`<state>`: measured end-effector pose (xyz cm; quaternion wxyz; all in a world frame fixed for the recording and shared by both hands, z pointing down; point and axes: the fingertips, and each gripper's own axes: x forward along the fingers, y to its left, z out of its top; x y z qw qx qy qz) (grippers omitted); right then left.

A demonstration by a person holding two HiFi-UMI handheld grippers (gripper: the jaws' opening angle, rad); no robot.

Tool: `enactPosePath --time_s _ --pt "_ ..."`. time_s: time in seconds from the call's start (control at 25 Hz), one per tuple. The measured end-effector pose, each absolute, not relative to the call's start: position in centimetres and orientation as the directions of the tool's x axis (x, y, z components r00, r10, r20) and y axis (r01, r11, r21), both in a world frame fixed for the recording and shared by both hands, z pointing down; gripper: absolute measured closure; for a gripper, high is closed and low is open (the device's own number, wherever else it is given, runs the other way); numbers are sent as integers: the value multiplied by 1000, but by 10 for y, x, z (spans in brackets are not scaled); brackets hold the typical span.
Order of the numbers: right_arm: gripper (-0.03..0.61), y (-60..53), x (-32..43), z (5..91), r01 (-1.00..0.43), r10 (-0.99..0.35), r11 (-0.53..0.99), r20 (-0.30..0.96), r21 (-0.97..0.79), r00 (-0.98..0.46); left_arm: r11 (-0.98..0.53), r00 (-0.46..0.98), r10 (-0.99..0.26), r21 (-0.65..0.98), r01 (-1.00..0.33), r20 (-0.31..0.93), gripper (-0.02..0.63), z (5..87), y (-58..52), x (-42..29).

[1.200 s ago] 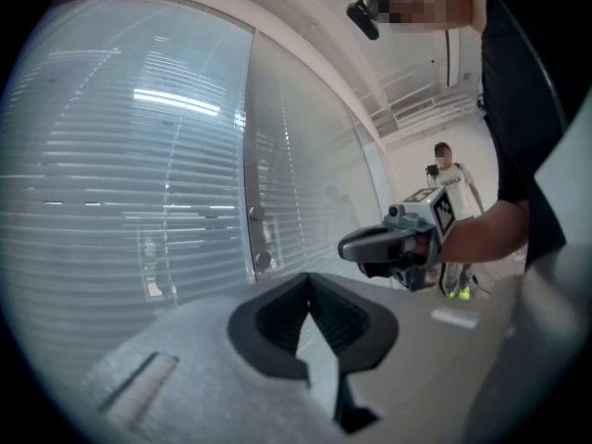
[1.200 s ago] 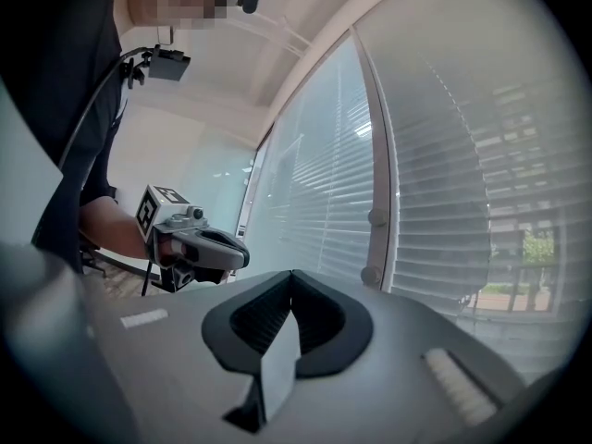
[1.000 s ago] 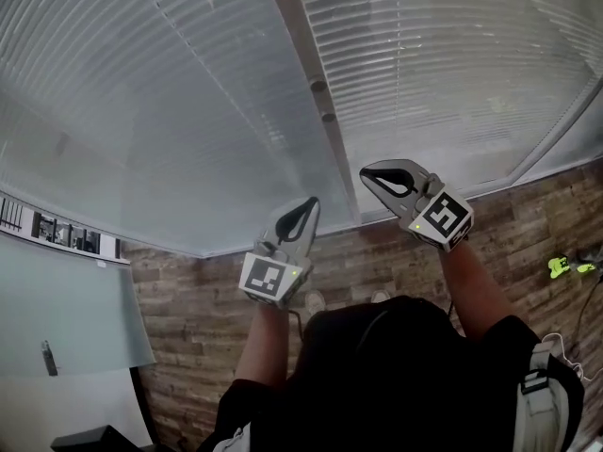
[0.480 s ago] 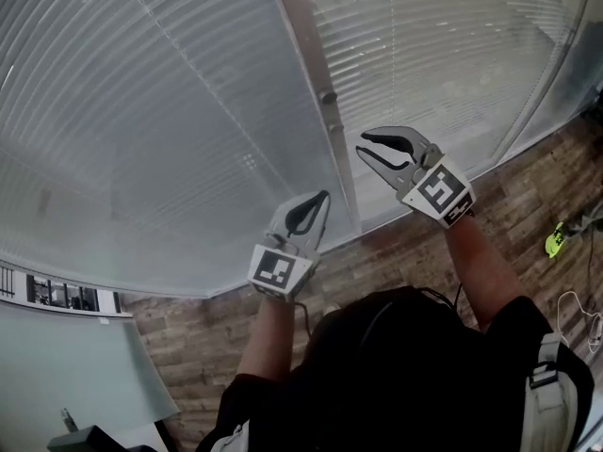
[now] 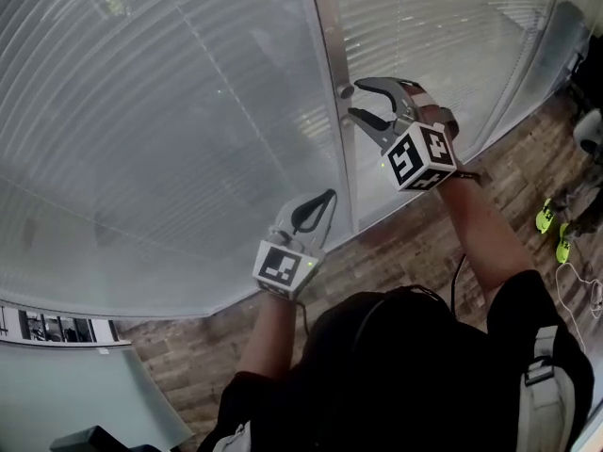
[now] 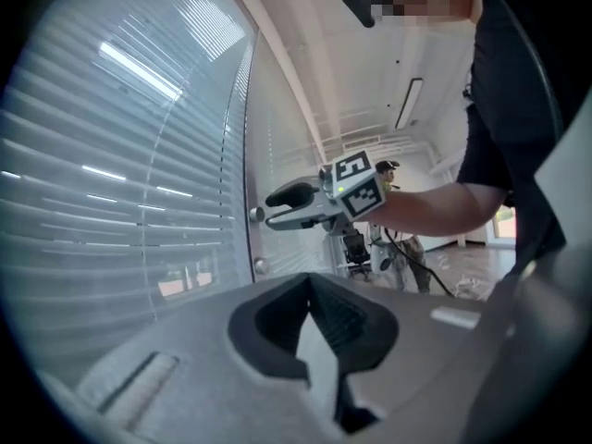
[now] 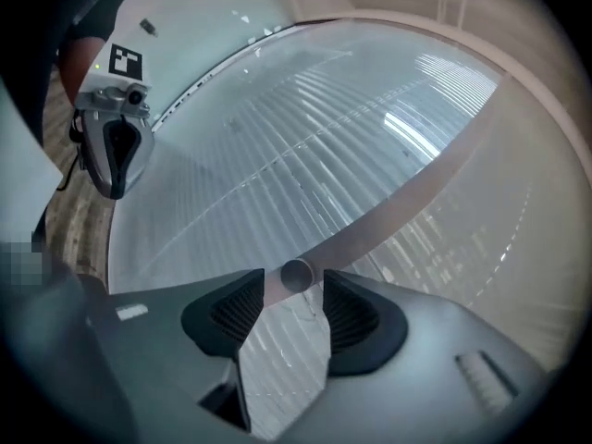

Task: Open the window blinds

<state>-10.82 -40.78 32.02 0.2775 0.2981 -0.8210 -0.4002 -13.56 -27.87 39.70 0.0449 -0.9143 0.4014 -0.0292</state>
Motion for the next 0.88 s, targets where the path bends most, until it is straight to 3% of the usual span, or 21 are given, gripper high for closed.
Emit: enactPosePath --time_s 0.28,0.44,0.56,0.88 --pt "387 -422 -123 323 -220 -769 423 220 879 -601 -671 673 -739 -89 -736 10 611 400 -276 -155" --pt "446 -425 -122 324 -210 -802 376 203 902 -562 -666 668 -744 -93 -740 11 611 400 -274 -161" --pt "446 -426 -123 324 -213 -817 348 184 913 -547 -657 659 -752 -102 -747 16 611 399 -274 -164" --pt "449 -426 -121 319 -402 -791 470 174 786 -586 -649 651 -759 -92 -755 14 611 402 -270 -165"
